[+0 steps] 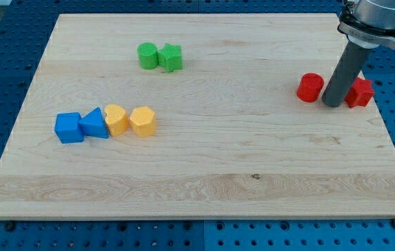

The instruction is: Move the red circle towards the green star

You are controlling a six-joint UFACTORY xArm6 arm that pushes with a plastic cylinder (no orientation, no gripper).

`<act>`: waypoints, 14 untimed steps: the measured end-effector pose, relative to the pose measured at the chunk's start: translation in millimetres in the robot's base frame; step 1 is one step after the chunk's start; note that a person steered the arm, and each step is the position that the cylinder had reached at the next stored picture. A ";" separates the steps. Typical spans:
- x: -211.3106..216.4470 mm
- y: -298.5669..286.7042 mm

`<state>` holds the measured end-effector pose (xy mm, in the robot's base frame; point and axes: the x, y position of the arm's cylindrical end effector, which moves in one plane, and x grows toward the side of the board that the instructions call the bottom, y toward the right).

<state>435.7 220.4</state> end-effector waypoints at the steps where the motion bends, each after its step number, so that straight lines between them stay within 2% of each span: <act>1: 0.0 0.0; 7: -4.9 -17.3; 10: -44.8 -16.2; 14: -63.0 -19.8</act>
<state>372.7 200.6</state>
